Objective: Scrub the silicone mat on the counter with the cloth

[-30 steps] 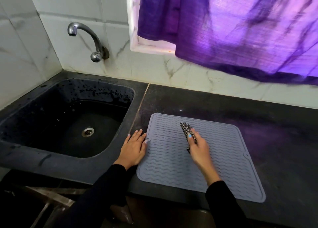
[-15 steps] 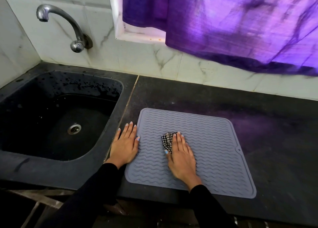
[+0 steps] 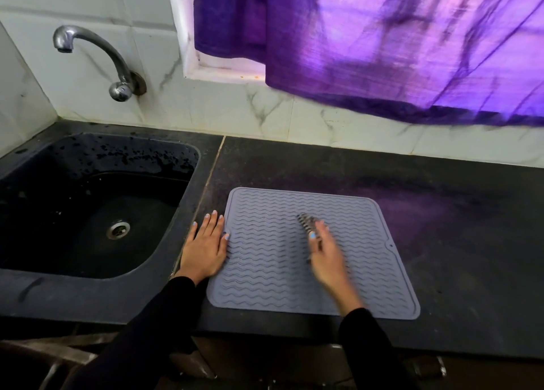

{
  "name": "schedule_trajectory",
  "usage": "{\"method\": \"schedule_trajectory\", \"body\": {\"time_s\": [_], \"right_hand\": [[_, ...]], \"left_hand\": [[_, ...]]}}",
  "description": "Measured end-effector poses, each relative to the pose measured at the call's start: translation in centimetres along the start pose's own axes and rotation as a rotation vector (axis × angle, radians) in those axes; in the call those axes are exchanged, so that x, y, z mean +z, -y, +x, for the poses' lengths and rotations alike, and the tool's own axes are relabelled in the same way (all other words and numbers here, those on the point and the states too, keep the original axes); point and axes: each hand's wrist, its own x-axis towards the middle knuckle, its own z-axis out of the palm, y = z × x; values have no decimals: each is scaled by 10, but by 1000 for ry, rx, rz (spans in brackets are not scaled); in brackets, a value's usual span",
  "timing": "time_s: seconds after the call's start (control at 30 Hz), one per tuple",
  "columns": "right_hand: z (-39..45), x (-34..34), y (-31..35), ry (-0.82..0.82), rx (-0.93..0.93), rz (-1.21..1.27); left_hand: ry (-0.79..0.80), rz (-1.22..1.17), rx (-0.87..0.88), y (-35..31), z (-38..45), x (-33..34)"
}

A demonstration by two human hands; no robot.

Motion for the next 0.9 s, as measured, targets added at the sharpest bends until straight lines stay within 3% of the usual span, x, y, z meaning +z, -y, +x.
{"method": "schedule_trajectory", "body": {"time_s": [0.07, 0.17, 0.43, 0.53, 0.63, 0.7, 0.8, 0.9], "right_hand": [[-15, 29, -3, -33, -144, -402], [-22, 38, -6, -98, -204, -592], [-8, 17, -9, 29, -198, -432], [-2, 3, -2, 28, -52, -31], [10, -21, 6, -18, 265, 818], [17, -39, -2, -153, 374, 979], [20, -50, -9, -275, 204, 469], [15, -26, -16, -91, 68, -178]], "left_hand": [[0, -2, 2, 1, 1, 1], [-11, 1, 4, 2, 2, 3], [-17, 17, 5, 3, 3, 5], [-21, -2, 5, 3, 2, 4], [4, -33, 5, 2, 2, 0], [13, -100, -18, 1, 5, -4], [-18, -111, -27, 1, 11, -9], [23, -57, -17, 3, 17, -7]]}}
